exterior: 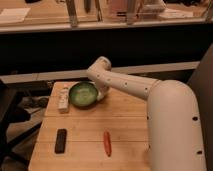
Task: Place the white sponge in the ceramic bowl
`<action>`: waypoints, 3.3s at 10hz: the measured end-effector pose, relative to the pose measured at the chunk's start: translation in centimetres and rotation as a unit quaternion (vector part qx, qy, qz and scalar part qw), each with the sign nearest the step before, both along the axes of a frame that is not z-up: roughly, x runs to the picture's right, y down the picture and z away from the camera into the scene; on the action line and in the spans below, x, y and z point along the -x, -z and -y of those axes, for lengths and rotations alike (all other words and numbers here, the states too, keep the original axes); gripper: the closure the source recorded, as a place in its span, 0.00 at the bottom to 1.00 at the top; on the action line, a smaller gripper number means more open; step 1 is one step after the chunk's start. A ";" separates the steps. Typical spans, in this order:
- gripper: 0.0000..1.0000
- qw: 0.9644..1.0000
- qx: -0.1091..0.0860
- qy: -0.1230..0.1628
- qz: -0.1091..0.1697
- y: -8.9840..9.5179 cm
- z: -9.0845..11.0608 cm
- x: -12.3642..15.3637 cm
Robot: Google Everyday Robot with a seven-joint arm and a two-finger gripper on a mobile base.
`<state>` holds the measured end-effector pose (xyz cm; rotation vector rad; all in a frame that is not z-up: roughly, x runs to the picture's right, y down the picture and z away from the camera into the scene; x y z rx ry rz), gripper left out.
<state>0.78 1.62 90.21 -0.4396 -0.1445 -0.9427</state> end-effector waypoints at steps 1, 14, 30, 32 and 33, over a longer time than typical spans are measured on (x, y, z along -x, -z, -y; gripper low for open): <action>0.97 1.000 -0.001 0.002 0.002 0.0 0.1 0.1; 0.97 0.999 -0.008 0.047 0.027 0.1 0.9 1.2; 0.97 0.993 -0.019 0.102 0.056 0.3 1.8 2.2; 0.97 0.992 -0.020 0.108 0.059 0.3 1.9 2.2; 0.97 0.992 -0.021 0.112 0.061 0.3 1.9 2.4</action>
